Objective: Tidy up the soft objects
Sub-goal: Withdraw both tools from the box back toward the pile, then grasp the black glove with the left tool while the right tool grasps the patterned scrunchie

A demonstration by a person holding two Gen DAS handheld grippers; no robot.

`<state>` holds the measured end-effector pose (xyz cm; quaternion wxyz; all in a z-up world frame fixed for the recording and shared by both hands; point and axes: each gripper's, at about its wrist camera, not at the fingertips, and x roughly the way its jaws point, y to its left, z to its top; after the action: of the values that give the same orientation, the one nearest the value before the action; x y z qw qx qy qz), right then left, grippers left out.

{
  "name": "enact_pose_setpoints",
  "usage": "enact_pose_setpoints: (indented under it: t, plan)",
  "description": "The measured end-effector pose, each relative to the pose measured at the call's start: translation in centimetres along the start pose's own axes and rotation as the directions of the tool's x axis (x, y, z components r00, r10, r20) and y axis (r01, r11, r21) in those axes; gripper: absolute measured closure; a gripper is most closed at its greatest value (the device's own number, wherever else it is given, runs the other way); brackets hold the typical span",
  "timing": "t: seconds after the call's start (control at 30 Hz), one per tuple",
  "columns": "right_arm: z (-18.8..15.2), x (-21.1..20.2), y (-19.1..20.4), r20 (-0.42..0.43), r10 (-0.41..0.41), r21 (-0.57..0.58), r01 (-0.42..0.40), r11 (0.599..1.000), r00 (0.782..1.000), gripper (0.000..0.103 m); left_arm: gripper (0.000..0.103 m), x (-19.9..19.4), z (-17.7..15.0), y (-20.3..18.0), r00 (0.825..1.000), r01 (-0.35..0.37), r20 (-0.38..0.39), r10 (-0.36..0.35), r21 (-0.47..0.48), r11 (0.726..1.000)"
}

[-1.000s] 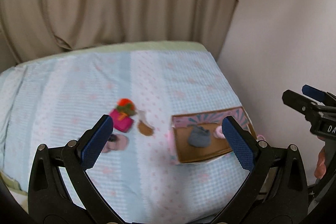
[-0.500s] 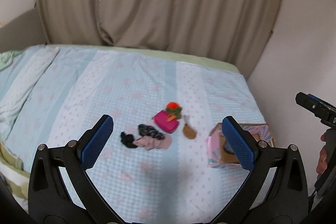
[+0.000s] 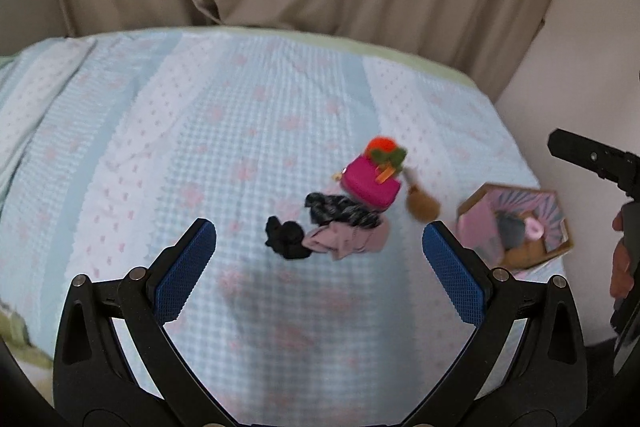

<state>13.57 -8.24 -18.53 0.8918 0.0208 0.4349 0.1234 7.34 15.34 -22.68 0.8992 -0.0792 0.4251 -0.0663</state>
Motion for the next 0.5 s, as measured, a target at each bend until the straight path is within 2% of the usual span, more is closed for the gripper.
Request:
enact_pose_setpoints:
  t: [0.23, 0.37, 0.5]
  plan:
    - [-2.2, 9.2, 2.2, -0.079, 0.04, -0.026, -0.042, 0.999, 0.996, 0.001, 0.0, 9.5, -2.7, 3.7, 0.996, 0.044, -0.077, -0.037, 0.092, 0.995]
    - [-3.3, 14.1, 2.6, -0.121, 0.045, -0.038, -0.05, 0.998, 0.992, 0.001, 0.0, 14.5, -4.5, 4.2, 0.992, 0.056, -0.124, -0.032, 0.191, 0.98]
    - [-4.1, 18.5, 3.1, -0.158, 0.05, -0.052, -0.059, 0.997, 0.986, 0.005, 0.001, 17.8, -5.8, 3.9, 0.99, 0.058, -0.142, -0.019, 0.278, 0.959]
